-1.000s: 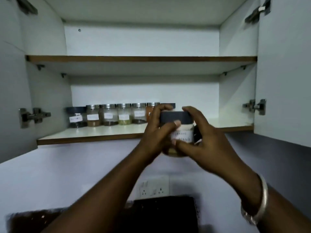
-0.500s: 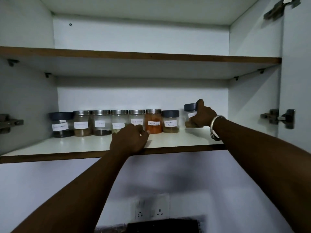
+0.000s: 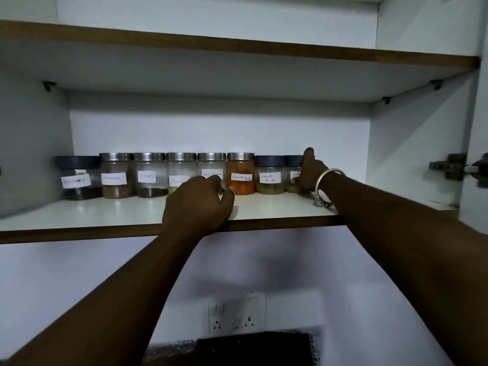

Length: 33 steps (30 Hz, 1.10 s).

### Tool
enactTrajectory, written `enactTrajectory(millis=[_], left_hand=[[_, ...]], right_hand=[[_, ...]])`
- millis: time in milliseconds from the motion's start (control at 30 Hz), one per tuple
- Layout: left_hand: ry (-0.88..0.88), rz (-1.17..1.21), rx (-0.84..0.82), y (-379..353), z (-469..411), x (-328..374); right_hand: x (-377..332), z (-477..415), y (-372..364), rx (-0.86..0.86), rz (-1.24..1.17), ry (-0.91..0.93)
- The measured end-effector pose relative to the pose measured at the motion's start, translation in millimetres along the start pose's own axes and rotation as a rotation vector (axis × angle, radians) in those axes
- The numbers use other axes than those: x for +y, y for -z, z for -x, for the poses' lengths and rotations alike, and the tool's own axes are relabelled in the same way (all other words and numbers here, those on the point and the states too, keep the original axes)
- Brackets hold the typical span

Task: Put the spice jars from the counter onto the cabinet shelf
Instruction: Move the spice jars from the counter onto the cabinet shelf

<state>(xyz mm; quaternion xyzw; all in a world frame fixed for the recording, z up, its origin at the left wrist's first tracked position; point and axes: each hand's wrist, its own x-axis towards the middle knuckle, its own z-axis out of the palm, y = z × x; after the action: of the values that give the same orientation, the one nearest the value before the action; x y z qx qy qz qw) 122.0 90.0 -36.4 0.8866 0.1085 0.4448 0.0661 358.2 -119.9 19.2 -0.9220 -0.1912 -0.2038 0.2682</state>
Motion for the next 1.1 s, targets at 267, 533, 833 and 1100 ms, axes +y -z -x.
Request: enactTrajectory(millis=[267, 533, 833, 1100], left_hand=[[-0.042, -0.004, 0.035, 7, 6, 3], [-0.134, -0.019, -0.062, 23, 33, 5], [-0.385, 0.075, 0.089, -32, 178, 28], [-0.482, 0.261, -0.873, -101, 449, 71]], right_hand=[[0, 63, 35, -0.231, -0.086, -0.087], [-6, 194, 31, -0.034, 0.378, 0.246], [46, 368, -45, 0.107, 0.083, 0.214], [136, 565, -181, -0.789, 0.279, -0.026]])
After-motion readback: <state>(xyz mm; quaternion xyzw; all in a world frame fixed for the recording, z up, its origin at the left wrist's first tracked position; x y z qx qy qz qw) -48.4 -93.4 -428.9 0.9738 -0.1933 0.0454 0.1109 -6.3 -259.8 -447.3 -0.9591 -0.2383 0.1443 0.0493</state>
